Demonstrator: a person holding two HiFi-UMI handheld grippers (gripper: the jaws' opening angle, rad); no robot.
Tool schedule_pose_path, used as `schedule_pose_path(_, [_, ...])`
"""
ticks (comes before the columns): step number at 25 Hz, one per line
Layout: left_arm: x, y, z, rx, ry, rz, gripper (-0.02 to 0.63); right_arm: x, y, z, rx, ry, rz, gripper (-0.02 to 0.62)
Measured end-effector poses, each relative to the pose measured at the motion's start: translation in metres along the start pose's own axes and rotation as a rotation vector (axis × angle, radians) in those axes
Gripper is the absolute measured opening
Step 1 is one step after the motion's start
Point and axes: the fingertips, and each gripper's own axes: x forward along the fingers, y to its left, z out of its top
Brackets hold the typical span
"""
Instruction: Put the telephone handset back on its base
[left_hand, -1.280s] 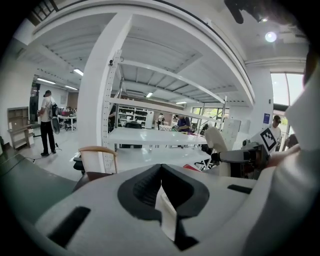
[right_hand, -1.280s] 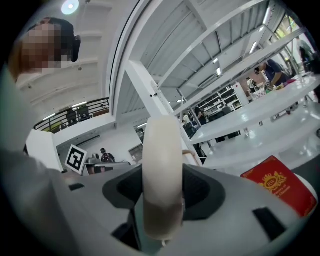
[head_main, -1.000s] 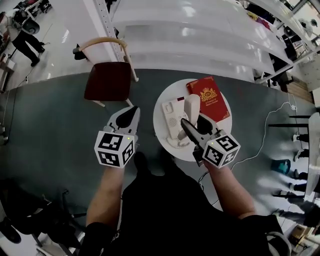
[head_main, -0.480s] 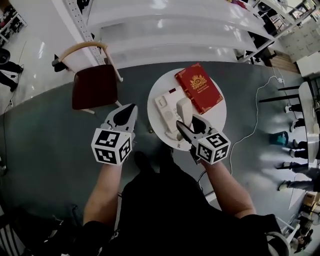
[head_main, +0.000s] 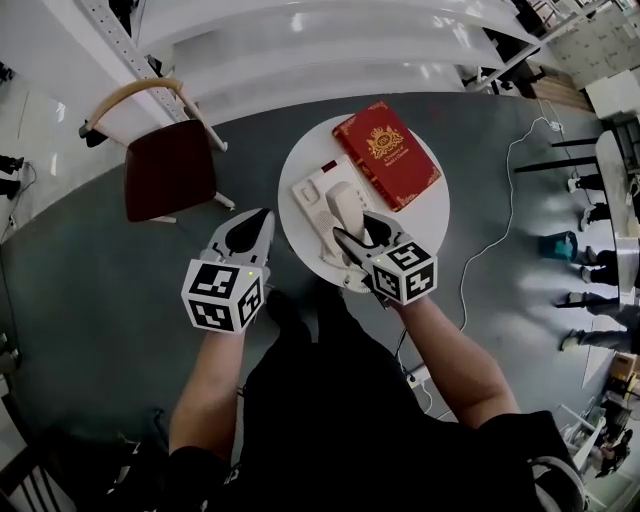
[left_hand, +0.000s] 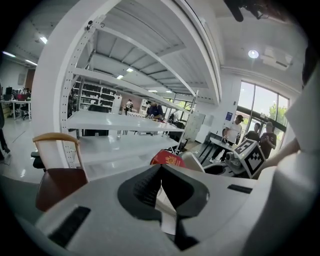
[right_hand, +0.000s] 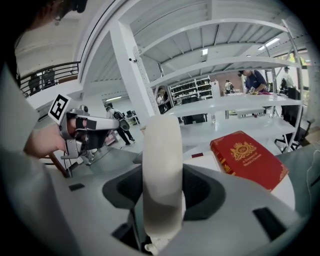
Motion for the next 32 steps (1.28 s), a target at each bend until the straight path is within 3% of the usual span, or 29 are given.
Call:
schedule_pose_path(9, [0.008,0.011,-0.018,-0.041,0.016,0.014,0.009,0.050,-0.007,-0.021,-0.067,0.139,0.015,0.219])
schedule_pose_path(32, [0.006,0.039,-0.037,-0.120,0.017,0.071,0.009,0.110,-0.026,-0.069,-0.111,0.405,-0.090,0.221])
